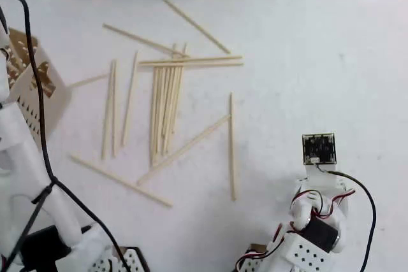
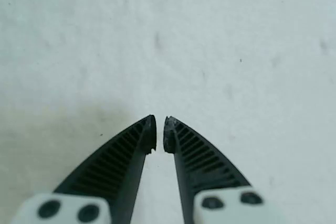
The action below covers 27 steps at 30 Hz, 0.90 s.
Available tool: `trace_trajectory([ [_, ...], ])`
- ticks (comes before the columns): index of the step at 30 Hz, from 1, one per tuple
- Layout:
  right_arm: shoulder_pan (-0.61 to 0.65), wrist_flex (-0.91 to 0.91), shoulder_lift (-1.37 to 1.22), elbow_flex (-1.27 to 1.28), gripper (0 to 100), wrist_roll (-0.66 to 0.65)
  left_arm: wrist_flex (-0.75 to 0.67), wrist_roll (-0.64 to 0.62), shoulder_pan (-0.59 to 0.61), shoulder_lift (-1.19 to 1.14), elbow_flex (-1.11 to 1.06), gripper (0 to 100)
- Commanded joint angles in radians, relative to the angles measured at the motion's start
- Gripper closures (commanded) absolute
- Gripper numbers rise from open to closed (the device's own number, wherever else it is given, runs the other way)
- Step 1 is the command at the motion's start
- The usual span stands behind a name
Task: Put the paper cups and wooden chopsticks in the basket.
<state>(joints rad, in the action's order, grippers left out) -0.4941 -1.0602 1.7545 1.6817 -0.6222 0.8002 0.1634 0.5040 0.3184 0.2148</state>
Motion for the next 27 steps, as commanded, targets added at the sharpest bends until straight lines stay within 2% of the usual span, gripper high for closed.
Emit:
trace_trajectory([
  [1, -0.012, 0.002, 0.001, 0.011, 95.4, 0.002, -0.094, 0.002, 0.041, 0.005, -0.095, 98],
  [9, -0.01, 0.002, 0.001, 0.011, 95.4, 0.002, -0.109, 0.002, 0.038, 0.001, -0.112, 97],
  [15, -0.01, 0.002, 0.001, 0.011, 95.4, 0.002, -0.107, 0.0, 0.033, -0.001, -0.11, 90],
  [24, -0.01, 0.002, 0.001, 0.011, 95.4, 0.002, -0.141, 0.0, 0.019, 0.004, -0.114, 90],
  [27, -0.01, 0.002, 0.001, 0.011, 95.4, 0.002, -0.071, 0.0, 0.002, 0.008, -0.101, 90],
])
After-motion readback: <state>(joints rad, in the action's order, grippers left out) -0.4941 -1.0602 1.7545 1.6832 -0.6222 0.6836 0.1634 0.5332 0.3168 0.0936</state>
